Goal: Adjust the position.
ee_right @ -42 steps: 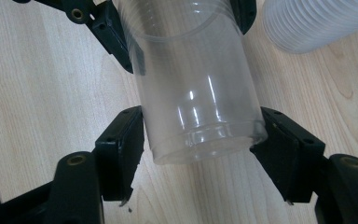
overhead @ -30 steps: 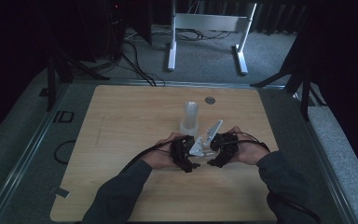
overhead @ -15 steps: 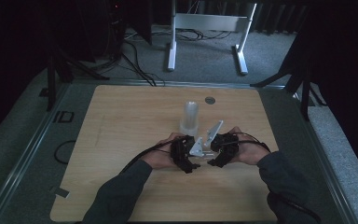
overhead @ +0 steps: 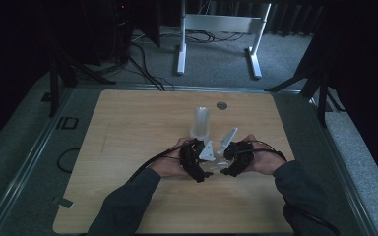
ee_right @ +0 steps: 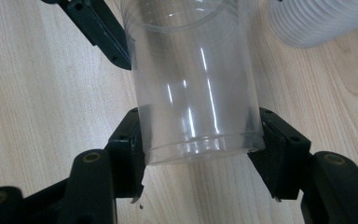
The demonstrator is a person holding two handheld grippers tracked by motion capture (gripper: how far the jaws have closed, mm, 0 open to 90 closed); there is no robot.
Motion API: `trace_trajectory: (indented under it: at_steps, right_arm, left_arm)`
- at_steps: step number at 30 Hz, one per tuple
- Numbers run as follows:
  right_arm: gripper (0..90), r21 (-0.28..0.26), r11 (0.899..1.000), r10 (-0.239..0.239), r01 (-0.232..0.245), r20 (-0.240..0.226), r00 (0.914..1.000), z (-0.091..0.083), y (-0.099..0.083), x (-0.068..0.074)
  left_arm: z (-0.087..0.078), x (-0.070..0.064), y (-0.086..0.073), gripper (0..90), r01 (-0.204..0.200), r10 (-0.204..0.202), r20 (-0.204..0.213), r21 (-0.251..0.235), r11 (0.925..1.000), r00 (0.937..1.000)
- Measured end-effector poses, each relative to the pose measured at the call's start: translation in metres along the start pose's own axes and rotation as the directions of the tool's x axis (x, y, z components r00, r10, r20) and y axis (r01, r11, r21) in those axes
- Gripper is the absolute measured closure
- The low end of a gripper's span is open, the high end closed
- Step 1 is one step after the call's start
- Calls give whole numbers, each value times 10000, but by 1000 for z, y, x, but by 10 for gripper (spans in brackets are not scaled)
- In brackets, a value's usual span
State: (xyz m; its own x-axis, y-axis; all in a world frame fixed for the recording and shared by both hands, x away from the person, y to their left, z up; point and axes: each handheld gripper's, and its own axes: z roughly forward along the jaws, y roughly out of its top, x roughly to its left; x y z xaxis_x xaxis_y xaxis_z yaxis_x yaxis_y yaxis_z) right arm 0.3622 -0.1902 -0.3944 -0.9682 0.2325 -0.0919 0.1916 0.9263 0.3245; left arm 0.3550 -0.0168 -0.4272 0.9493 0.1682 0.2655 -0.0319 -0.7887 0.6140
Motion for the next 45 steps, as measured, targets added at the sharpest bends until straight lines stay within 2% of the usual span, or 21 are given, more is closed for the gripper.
trace_trajectory:
  at_steps: [5, 16, 21, 28, 34, 36, 40, 45]
  right_arm:
    - [416, -24, 9999, 132, -132, 22, 9999, 1, -4, -1]
    - [416, -127, 9987, 500, -498, 175, 9986, 0, -14, -4]
    - [416, -38, 9957, 924, -924, 363, 9951, 2, -20, -8]
    - [416, -96, 9926, 1214, -1211, 455, 9916, 3, -28, -10]
    - [416, -200, 9862, 1654, -1646, 527, 9848, 4, -35, -12]
    - [416, -316, 9805, 1957, -1940, 660, 9784, 4, -40, -14]
    - [416, -387, 9767, 2137, -2113, 754, 9740, 4, -44, -15]
    - [417, -423, 9681, 2499, -2470, 919, 9639, 4, -50, -17]
  left_arm:
    - [-2, 0, 1, 142, -11, 11, -80, -84, 10000, 10000]
    - [-10, 5, 1, 143, 356, -367, -172, -599, 9976, 9992]
    - [-10, 6, 3, 143, 373, -393, -257, -737, 9966, 9989]
    - [-11, 6, 3, 148, 417, -443, -323, -793, 9960, 9985]
    - [-10, 7, 3, 149, 544, -572, -328, -819, 9952, 9978]
    - [-11, 7, 3, 149, 589, -624, -358, -906, 9941, 9974]
    - [-11, 8, 3, 153, 644, -684, -385, -966, 9932, 9969]
    - [-11, 9, 3, 154, 719, -765, -410, -1036, 9920, 9962]
